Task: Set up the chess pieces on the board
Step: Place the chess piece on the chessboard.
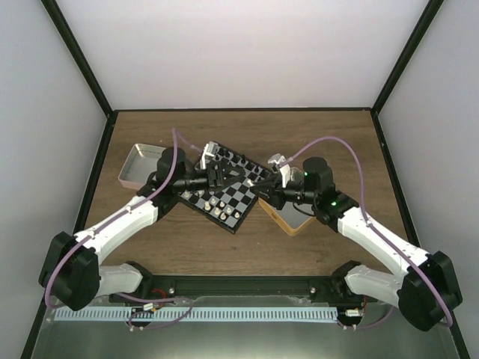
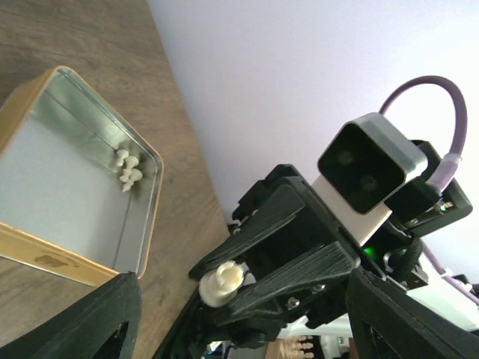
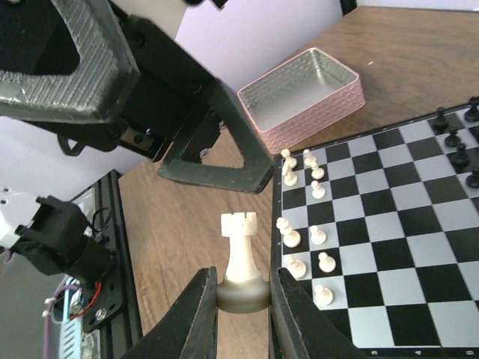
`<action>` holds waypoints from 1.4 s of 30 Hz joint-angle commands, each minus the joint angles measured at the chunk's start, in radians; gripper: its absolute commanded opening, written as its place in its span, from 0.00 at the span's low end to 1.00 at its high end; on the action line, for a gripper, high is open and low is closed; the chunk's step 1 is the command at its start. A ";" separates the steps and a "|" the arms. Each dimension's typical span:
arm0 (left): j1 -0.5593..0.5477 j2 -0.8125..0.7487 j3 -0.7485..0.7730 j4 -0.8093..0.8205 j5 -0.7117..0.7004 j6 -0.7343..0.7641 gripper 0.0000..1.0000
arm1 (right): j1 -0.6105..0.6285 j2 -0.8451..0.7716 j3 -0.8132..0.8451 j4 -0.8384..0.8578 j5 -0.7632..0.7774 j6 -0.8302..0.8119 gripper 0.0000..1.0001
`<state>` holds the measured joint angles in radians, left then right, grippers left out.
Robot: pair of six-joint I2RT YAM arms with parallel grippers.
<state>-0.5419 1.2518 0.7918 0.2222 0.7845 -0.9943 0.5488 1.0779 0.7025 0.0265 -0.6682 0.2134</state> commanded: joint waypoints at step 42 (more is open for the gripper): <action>-0.325 -0.010 -0.028 -0.495 -0.947 0.455 0.04 | -0.019 -0.085 0.001 -0.153 0.637 0.216 0.73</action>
<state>-0.7959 1.2087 0.7990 -0.1917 0.1413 -0.6033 0.5404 1.0050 0.7067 -0.0940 -0.2543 0.3401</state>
